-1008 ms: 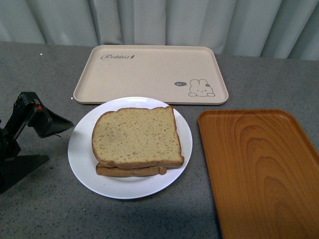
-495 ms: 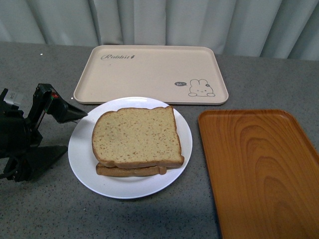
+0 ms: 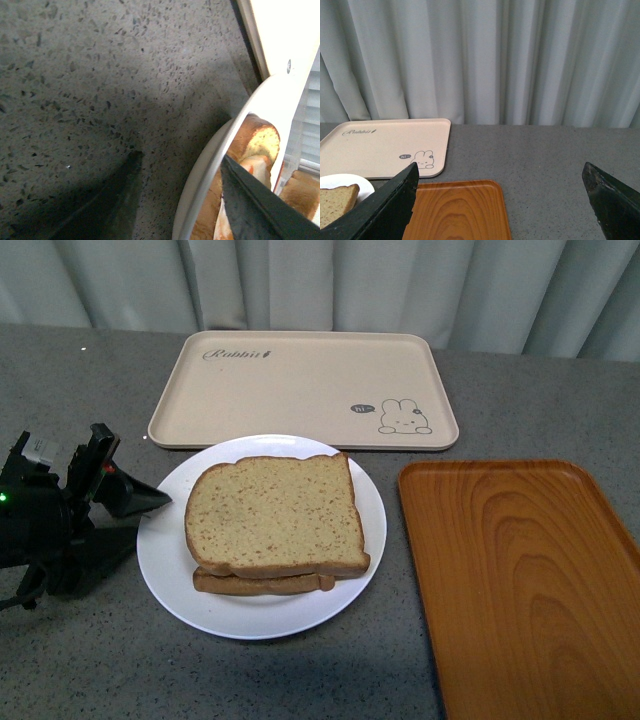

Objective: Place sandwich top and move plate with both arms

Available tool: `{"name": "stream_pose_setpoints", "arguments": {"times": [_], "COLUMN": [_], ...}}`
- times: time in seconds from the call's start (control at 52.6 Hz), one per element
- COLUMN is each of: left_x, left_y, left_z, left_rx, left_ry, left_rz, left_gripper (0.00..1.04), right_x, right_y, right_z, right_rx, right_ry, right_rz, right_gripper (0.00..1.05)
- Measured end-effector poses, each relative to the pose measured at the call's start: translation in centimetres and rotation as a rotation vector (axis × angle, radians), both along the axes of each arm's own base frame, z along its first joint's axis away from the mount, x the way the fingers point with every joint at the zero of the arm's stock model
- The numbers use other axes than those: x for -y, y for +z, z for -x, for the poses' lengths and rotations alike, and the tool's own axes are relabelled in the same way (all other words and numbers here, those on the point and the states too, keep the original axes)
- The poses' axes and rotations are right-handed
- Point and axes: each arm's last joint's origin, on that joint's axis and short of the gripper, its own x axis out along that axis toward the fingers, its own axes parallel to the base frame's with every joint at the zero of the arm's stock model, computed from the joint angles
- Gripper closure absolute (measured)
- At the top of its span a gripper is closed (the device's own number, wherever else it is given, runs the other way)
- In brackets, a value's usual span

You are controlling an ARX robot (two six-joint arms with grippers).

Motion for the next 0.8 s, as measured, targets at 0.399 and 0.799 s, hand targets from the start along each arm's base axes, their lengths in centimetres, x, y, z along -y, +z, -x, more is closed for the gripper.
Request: {"name": "stream_pose_setpoints", "arguments": {"times": [0.399,0.799], "left_x": [0.0,-0.3], "left_y": [-0.7,-0.5], "left_z": [0.6,1.4], "left_rx": [0.035,0.081], "left_ry": [-0.065,-0.046], "left_rz": [0.038,0.098], "left_gripper": [1.01,1.01], "right_x": [0.0,0.0], "right_y": [0.0,0.0], "right_z": [0.0,0.0], "right_rx": [0.000,0.000], "right_ry": [0.000,0.000], "right_rz": [0.000,0.000], "right_gripper": [0.09,0.09]}}
